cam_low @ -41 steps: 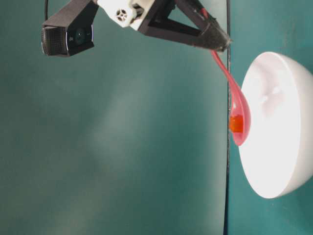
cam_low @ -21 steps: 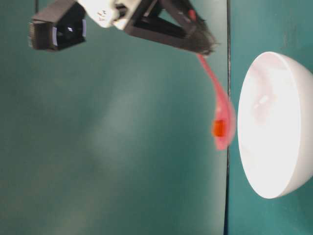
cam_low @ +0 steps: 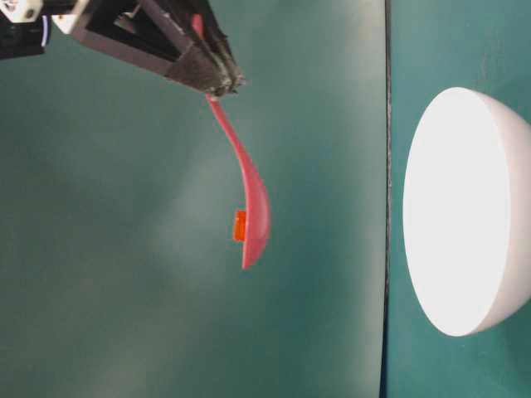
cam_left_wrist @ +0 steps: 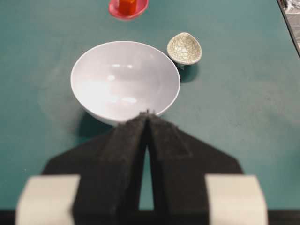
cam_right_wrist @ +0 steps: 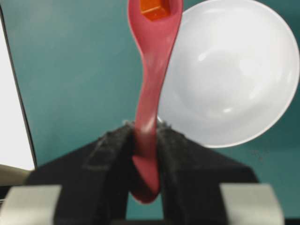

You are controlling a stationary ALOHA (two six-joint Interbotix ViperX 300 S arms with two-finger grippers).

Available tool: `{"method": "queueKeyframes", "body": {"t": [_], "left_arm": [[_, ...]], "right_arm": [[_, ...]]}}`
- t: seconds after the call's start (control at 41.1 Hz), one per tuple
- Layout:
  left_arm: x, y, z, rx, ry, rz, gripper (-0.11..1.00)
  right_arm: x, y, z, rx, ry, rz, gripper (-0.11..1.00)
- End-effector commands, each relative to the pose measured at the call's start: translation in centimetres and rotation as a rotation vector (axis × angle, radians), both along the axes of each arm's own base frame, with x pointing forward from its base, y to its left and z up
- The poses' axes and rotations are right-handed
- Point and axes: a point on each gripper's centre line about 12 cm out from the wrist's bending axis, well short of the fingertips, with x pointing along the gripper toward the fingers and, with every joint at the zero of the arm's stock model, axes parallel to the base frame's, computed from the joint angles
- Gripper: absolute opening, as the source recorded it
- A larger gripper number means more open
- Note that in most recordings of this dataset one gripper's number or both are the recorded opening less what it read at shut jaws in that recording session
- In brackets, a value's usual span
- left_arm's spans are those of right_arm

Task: Grip the spoon and scoop the red block from the bowl with right arm.
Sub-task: 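Raise the spoon holding the red cube up out of the bowl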

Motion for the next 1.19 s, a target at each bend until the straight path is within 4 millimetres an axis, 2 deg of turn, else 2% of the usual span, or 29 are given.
{"method": "queueKeyframes", "body": {"t": [0.0, 0.292, 1.166], "left_arm": [[0.1, 0.0, 1.5, 0.002, -0.038, 0.000, 0.00], [0.2, 0.0, 1.5, 0.002, -0.037, 0.000, 0.00], [0.2, 0.0, 1.5, 0.002, -0.037, 0.000, 0.00]], "right_arm": [[0.1, 0.2, 2.4, -0.003, -0.049, 0.012, 0.21], [0.3, 0.2, 3.8, -0.004, -0.065, 0.019, 0.21], [0.3, 0.2, 3.7, -0.011, -0.058, 0.023, 0.21]]}}
